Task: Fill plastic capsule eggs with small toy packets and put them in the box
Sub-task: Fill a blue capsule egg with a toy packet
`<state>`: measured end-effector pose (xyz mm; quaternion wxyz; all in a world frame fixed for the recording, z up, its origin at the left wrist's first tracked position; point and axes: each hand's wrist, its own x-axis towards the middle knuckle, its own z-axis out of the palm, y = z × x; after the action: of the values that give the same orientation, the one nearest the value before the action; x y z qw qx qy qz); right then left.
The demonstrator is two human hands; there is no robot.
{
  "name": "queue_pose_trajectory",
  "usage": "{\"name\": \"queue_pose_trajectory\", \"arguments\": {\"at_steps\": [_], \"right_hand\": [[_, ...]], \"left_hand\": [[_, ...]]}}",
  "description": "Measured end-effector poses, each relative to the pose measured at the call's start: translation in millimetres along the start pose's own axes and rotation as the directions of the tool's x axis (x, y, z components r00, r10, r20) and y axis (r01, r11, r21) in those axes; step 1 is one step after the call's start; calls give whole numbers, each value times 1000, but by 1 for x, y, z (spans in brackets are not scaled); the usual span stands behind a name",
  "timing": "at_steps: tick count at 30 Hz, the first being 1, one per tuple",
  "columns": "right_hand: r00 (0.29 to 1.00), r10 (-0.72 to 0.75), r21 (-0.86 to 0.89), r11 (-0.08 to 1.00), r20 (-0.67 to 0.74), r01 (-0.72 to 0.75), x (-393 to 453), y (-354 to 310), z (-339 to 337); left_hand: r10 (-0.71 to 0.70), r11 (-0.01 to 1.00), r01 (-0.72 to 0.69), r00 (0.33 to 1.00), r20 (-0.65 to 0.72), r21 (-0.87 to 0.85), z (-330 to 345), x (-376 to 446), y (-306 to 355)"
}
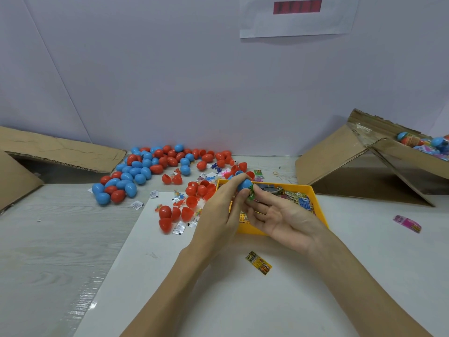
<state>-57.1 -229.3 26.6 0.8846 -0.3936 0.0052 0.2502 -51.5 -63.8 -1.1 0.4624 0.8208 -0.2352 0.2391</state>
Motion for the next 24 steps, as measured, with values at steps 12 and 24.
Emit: {"name": "queue_pose_trajectory", "arguments": {"at_steps": [12,24], "right_hand": [[1000,17,62,998,17,-18,-2,-2,0],[996,-83,-119,990,-40,78,-2,-3,2]], "left_hand": [[-81,911,99,995,61,-400,-4,3,3],[-28,959,23,1000,-13,-282,0,5,0]]}}
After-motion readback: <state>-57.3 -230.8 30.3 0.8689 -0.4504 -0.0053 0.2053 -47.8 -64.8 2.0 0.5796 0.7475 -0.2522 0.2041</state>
